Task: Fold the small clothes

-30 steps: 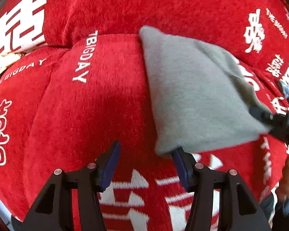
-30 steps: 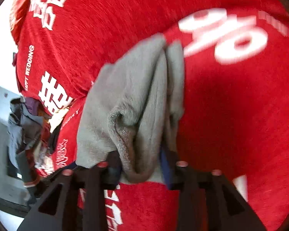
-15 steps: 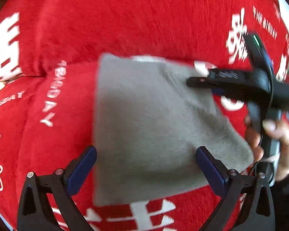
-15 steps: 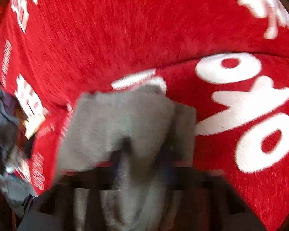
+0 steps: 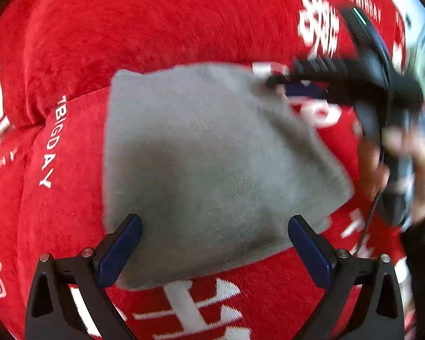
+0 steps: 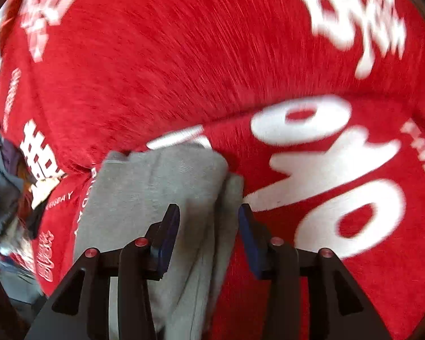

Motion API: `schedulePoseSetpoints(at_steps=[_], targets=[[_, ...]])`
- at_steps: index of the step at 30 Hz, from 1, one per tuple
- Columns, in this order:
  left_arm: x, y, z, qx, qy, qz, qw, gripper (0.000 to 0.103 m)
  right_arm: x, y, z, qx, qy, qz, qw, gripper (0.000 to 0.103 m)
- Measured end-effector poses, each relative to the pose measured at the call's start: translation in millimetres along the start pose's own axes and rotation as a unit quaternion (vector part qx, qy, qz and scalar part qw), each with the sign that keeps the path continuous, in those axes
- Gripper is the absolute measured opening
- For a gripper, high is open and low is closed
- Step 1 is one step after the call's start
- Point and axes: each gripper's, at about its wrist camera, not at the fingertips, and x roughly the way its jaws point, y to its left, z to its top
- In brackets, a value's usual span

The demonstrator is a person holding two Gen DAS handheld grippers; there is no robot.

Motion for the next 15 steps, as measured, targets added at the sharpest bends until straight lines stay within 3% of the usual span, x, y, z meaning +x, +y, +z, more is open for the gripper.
schedulePoseSetpoints(at_steps=[4,7,8,10,13,15], targets=[[-14.9,44.0,20.8,-0.085,-0.029,-0.013,0.9958,0.103,-46.0,39.3,-24.9,-0.064,-0.032,0.053,0.996,0.068],[10.0,70.3,30.9,-0.140,0.005,-0.005,0.9901,0.103,-44.1,68.8,-43.6,-0.097,-0.019,0.090,0.991,0.070],[22.9,75.5,31.3,-0.148,0.023,0.010,0.9887,0.103,-37.6,72.7,-48.9,-0.103,-0.009,0.087,0.991,0.070],[39.7,78.7,25.3,-0.153,0.046,0.030,0.9867,0.103,-13.1,69.3,-59.2,-0.104,0.026,0.035,0.994,0.069],[41.0,89.8,13.7,-0.171,0.056,-0.004,0.9837,0.103,-4.0,54.6,-69.7,-0.106,0.042,-0.040,0.993,0.073],[22.0,96.2,12.0,-0.180,0.038,-0.016,0.9828,0.103,-19.1,44.4,-69.4,-0.081,0.048,-0.026,0.995,0.074]])
